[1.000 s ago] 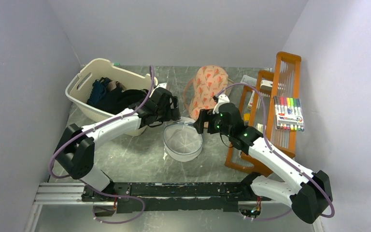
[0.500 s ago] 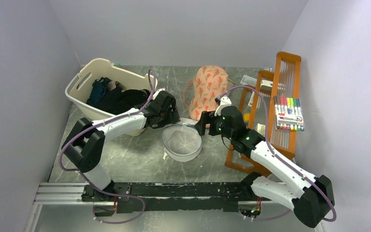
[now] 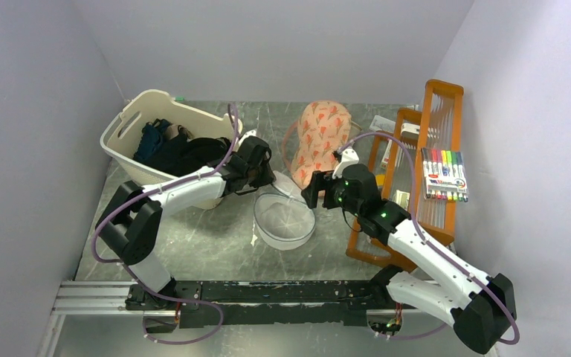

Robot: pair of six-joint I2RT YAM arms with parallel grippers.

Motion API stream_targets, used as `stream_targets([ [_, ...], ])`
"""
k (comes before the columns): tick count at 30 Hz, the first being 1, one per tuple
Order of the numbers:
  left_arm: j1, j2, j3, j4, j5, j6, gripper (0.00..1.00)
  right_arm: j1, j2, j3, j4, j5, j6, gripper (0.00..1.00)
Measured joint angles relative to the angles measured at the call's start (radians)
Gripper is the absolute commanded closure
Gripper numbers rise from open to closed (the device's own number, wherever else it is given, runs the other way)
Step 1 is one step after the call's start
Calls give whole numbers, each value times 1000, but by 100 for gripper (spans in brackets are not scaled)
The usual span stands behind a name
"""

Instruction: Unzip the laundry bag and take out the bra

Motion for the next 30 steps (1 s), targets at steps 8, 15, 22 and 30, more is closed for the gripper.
stream_targets([
  [8, 5, -54, -51, 149, 110, 106, 93, 0, 1, 8, -21, 33, -32, 17],
  [15, 68, -178, -213, 335, 304, 170, 93, -17, 11, 41, -13, 16, -63, 12],
  [22, 155, -275, -362, 568, 513, 195, 93, -107, 83, 93, 4, -138, -89, 11],
  [30, 208, -348, -466, 837, 695, 173, 93, -282, 112, 96, 66, -445, -92, 16],
])
